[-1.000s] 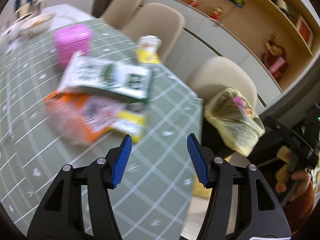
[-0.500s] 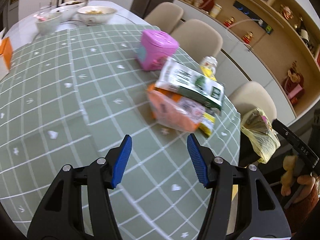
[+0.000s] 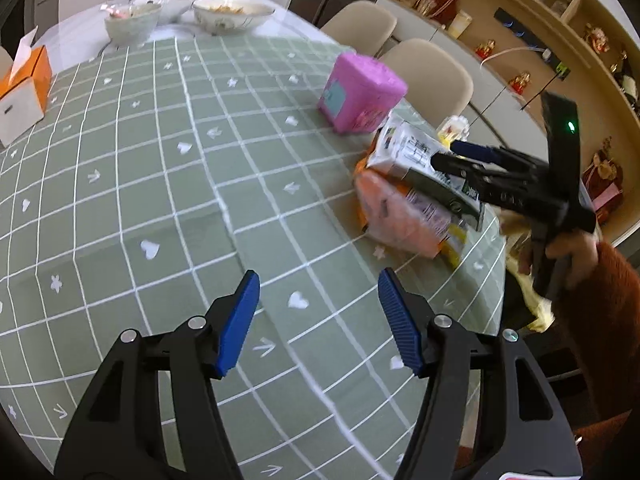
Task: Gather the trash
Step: 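Grasp the orange Air Cushion bag with the left gripper while the right grasps the white milk pouch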
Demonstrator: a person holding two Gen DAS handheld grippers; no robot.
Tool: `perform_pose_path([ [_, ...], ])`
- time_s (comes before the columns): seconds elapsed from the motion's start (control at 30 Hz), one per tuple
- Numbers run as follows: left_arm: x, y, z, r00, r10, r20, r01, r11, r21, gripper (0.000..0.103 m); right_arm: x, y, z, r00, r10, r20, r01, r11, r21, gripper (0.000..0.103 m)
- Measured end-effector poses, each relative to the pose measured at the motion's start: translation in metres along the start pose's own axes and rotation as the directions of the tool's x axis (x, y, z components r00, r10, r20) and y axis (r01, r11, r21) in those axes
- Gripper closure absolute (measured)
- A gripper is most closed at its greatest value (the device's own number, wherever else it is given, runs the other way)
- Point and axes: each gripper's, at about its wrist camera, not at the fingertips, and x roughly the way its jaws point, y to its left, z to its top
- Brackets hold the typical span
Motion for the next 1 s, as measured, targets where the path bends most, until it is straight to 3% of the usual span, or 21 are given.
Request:
perform_pose_path([
  [0.2, 0.006, 0.016, 0.0, 1.0, 0.0, -0.023, -0.001, 1.0, -0.013, 0.045, -0.01, -0.014, -0.028, 0.999, 0.014, -0.034, -0.01, 0.993, 0.121, 0.044],
  [0.3, 0.016, 0.016, 0.005, 0.999, -0.021, -0.04, 0.021, 1.0, -0.005, 0.045, -0.015, -0.006, -0.041, 0.995, -0.061, -0.074, 0.069, 0.99, 0.124, 0.044],
  [0.43, 0.025, 0.002, 0.011, 0.996, -0.065, -0.055, 0.068, 0.997, 0.044, 0.045, -0.016, 0.002, -0.063, 0.987, -0.097, -0.126, 0.115, 0.983, 0.142, 0.047],
  [0.53, 0.031, -0.014, 0.017, 0.993, -0.102, -0.062, 0.107, 0.99, 0.088, 0.045, -0.04, -0.005, -0.076, 0.992, -0.113, -0.052, 0.123, 0.949, 0.289, 0.048],
  [0.6, 0.035, -0.025, 0.019, 0.989, -0.131, -0.075, 0.139, 0.983, 0.117, 0.044, -0.064, -0.013, -0.086, 0.991, -0.136, 0.005, 0.121, 0.898, 0.424, 0.048],
  [0.7, 0.044, -0.039, 0.025, 0.985, -0.15, -0.084, 0.161, 0.976, 0.149, 0.044, -0.088, -0.016, -0.097, 0.983, -0.184, 0.015, 0.15, 0.846, 0.512, 0.048],
  [0.83, 0.063, -0.047, 0.037, 0.991, -0.125, -0.05, 0.13, 0.988, 0.09, 0.045, -0.111, -0.012, -0.114, 0.975, -0.221, -0.004, 0.185, 0.805, 0.564, 0.048],
  [1.0, 0.098, -0.065, 0.045, 1.0, 0.0, -0.019, 0.001, 0.998, 0.057, 0.045, -0.127, -0.009, -0.139, 0.974, -0.229, -0.004, 0.188, 0.79, 0.584, 0.048],
])
